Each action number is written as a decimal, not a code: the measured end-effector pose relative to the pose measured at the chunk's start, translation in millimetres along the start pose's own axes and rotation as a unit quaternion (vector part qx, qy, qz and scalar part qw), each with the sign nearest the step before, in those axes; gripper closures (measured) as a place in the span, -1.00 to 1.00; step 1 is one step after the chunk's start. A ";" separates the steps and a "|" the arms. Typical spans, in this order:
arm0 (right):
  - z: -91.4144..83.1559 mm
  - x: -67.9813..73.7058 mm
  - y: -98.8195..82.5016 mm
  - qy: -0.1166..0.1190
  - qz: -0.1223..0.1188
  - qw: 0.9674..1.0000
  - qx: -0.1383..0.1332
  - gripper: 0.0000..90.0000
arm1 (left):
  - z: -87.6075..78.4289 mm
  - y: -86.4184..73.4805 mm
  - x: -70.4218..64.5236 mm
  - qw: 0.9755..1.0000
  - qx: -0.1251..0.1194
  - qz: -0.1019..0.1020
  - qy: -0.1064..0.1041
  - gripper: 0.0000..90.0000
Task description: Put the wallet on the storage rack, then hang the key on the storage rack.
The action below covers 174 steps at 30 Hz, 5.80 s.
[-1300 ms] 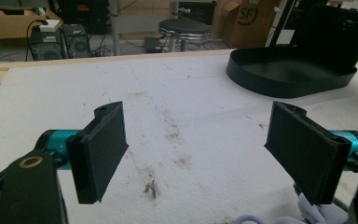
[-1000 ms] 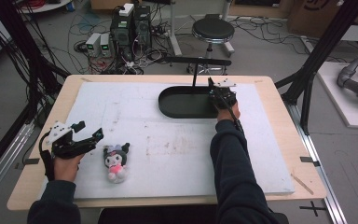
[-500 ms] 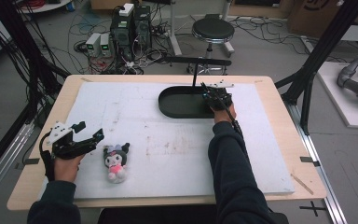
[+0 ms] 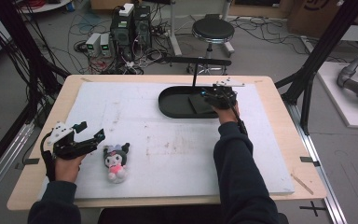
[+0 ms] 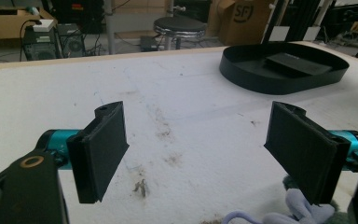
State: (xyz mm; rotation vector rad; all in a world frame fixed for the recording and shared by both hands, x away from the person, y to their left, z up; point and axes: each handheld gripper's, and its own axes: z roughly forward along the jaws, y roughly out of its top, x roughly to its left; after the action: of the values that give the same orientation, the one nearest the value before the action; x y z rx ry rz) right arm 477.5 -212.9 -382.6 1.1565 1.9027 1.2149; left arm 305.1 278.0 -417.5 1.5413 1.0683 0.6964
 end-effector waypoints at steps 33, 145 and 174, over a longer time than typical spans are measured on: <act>-135.1 -29.6 -86.4 -0.001 -0.045 0.997 0.058 -0.52 | -7.6 2.2 -1.8 1.000 -0.018 -0.020 0.016 -0.57; -135.6 -29.3 -88.4 0.012 -0.032 0.998 0.055 -0.48 | 53.3 -14.3 -57.9 0.972 0.205 -0.115 0.027 -0.33; -138.2 -34.4 -84.7 0.004 -0.022 0.999 0.029 -0.51 | 105.2 142.9 -68.2 0.990 0.069 0.032 -0.122 -0.18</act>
State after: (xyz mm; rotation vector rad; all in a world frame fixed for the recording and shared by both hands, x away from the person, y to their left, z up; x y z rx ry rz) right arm 349.1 -315.5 -403.1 1.1351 1.9702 1.1506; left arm 405.3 168.9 -298.3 1.7372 0.9008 0.4686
